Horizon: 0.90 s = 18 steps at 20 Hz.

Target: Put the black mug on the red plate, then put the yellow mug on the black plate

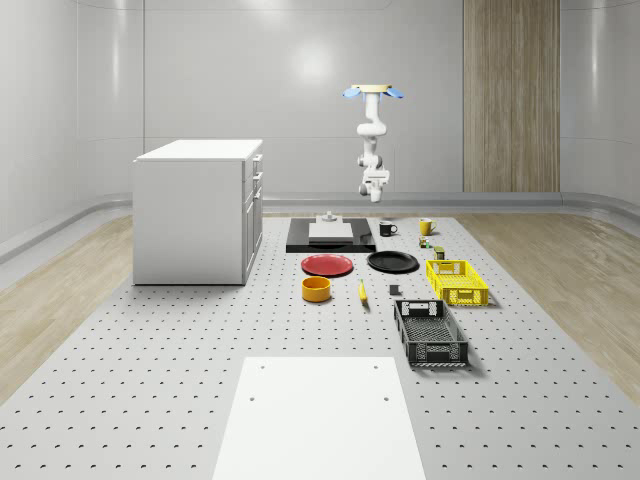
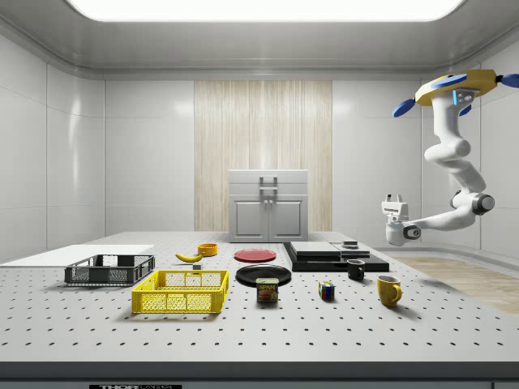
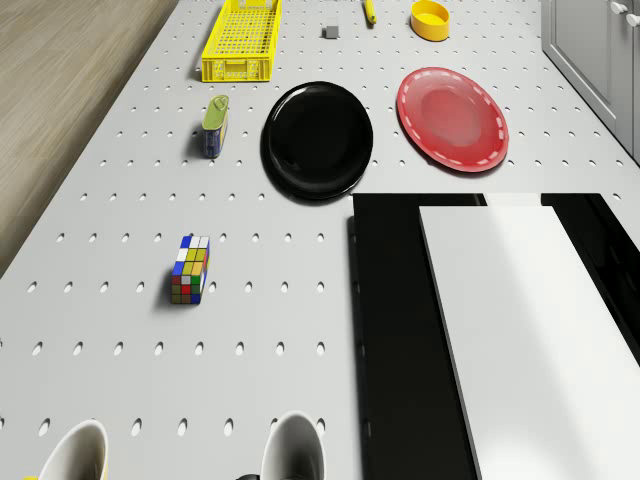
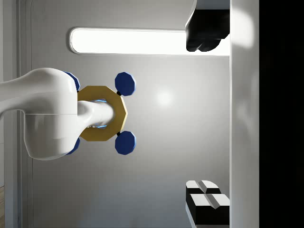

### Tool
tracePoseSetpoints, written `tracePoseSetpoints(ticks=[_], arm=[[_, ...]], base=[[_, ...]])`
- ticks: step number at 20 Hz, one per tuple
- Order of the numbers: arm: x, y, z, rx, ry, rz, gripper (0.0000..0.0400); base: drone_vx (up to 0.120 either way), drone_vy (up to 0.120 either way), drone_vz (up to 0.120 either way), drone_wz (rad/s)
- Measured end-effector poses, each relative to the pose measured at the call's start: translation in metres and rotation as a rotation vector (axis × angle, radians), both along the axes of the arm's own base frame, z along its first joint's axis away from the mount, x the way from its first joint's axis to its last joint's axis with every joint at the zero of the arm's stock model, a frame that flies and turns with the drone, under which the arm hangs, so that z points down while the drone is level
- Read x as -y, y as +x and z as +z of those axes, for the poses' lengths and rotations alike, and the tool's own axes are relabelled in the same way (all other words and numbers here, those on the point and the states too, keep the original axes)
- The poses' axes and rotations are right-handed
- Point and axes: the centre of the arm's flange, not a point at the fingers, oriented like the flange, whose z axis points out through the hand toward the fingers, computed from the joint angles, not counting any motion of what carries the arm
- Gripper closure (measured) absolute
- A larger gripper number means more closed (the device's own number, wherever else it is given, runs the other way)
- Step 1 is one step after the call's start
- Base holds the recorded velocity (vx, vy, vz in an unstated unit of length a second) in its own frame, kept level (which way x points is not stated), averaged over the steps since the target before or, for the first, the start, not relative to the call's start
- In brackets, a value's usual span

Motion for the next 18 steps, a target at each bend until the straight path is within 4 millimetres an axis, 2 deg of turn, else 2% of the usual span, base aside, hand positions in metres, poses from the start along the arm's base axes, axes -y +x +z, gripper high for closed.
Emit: tracePoseSetpoints(ticks=[11, 18], arm=[[-0.003, -0.001, 0.000, 0.008, -0.034, -0.001, 0.0000], [-0.012, -0.001, -0.001, 0.014, -0.124, -0.003, 0.0000]], base=[[0.120, 0.000, 0.000, 0.000], [0.120, 0.000, 0.000, 0.000]])
